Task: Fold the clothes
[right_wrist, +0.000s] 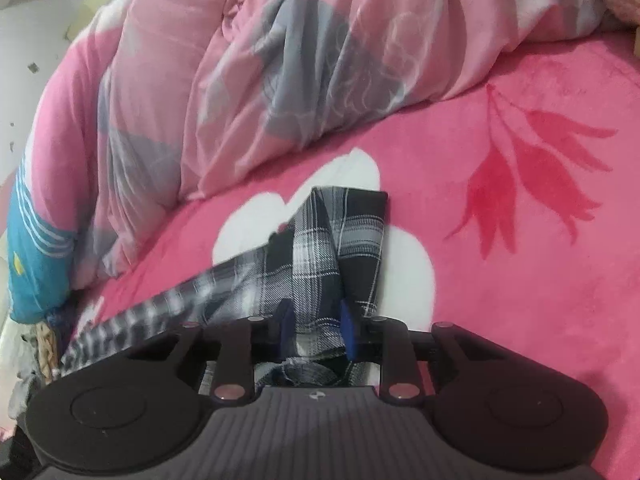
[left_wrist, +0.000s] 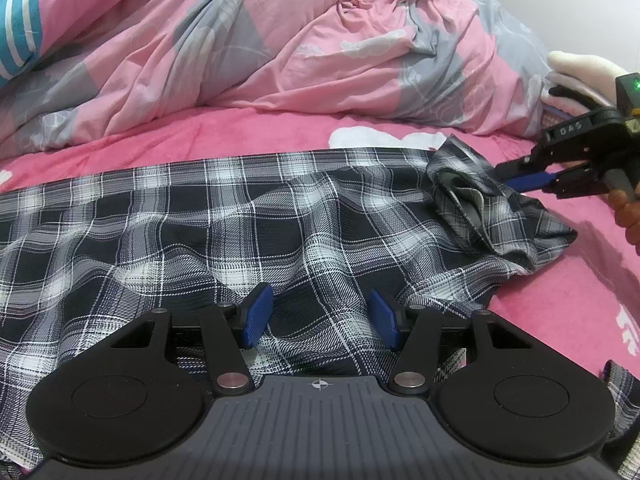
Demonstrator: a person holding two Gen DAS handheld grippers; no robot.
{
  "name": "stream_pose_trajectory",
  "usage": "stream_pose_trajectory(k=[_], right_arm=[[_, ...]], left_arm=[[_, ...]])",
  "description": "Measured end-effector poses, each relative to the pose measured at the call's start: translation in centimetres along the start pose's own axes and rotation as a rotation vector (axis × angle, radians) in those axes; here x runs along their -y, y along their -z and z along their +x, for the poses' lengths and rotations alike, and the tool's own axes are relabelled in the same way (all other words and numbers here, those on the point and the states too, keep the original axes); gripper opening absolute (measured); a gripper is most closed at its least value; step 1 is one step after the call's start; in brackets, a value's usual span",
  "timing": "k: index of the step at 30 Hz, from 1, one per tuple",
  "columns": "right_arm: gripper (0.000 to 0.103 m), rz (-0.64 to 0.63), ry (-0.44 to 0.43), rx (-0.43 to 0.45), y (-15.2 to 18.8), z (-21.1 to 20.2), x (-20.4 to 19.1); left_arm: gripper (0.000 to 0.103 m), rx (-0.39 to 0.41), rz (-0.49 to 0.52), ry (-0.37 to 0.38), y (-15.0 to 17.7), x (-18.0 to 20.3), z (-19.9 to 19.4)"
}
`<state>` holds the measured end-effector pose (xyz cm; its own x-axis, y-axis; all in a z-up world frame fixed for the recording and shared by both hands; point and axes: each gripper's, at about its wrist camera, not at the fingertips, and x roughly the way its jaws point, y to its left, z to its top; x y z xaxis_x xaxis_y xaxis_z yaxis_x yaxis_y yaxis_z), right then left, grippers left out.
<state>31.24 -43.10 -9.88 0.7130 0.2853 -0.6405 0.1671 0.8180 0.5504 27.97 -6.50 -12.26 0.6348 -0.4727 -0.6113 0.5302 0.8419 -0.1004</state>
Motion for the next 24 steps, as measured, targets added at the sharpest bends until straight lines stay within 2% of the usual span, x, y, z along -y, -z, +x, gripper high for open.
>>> stream_pose_trajectory(k=[7, 17, 18, 20, 24], right_arm=[[0.024, 0.01, 0.028, 0.02, -0.1, -0.5, 0.5], [0.025, -0.017, 0.018, -0.025, 0.1, 0.6, 0.1], [0.021, -0.031, 0.017, -0.025, 0.2, 0.5, 0.0], [0.004, -0.08, 0.007, -0.028, 0.2, 0.1, -0.6], [0.003, -0.206, 0.009, 0.051, -0.7, -2.7, -2.3]], left_arm=[[0.054, 0.0, 0.0, 0.001, -0.1, 0.0, 0.0], [0.054, 0.0, -0.002, 0.004, -0.1, 0.0, 0.0], [0.054, 0.0, -0.002, 0.005, -0.1, 0.0, 0.0], [0.054, 0.0, -0.002, 0.005, -0.1, -0.1, 0.0], [0.054, 0.001, -0.004, 0.007, 0.0, -0.1, 0.0]])
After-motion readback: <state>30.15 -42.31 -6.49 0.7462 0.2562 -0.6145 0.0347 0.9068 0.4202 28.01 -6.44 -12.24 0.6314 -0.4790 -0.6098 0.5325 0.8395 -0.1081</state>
